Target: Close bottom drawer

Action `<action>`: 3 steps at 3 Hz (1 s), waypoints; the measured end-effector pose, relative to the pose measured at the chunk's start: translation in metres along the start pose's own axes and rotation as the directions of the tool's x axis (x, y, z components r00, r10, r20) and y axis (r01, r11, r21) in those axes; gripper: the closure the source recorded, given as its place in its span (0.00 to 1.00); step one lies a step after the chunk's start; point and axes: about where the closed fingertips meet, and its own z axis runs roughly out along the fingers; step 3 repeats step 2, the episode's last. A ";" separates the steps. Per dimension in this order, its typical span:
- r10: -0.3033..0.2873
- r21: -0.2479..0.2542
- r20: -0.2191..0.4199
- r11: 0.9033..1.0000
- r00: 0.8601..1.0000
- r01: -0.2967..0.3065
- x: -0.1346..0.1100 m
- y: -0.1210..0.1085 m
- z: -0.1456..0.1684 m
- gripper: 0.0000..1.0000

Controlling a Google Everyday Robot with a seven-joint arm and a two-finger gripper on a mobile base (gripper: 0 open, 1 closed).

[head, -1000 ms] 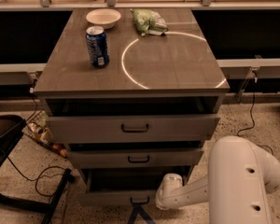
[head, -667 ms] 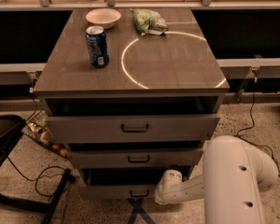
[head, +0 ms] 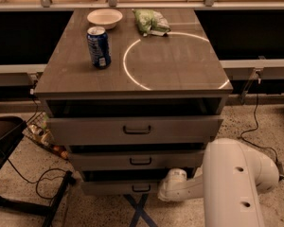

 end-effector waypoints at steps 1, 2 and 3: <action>0.011 0.051 0.049 0.999 0.999 -0.014 0.002 -0.036 0.013 1.00; 0.011 0.051 0.049 0.999 0.999 -0.014 0.002 -0.036 0.013 1.00; 0.011 0.051 0.049 0.999 0.999 -0.014 0.002 -0.036 0.013 1.00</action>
Offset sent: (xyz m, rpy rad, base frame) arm 0.1149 -0.0405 -0.0194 0.1036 -0.1471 -0.0623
